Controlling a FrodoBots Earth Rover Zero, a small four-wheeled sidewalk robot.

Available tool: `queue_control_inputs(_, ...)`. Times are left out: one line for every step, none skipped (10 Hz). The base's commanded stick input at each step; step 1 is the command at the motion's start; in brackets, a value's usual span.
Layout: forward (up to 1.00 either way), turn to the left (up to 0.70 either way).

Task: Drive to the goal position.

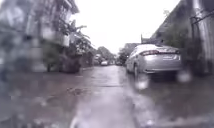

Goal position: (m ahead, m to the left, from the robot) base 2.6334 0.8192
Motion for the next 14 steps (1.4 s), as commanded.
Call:
queue_control_inputs(1.0,0.0)
queue_control_inputs(1.0,0.0)
queue_control_inputs(1.0,0.0)
queue_control_inputs(1.0,0.0)
queue_control_inputs(1.0,0.0)
queue_control_inputs(1.0,0.0)
queue_control_inputs(1.0,0.0)
queue_control_inputs(1.0,0.0)
queue_control_inputs(1.0,0.0)
queue_control_inputs(1.0,0.0)
queue_control_inputs(1.0,0.0)
queue_control_inputs(1.0,0.0)
queue_control_inputs(1.0,0.0)
queue_control_inputs(1.0,0.0)
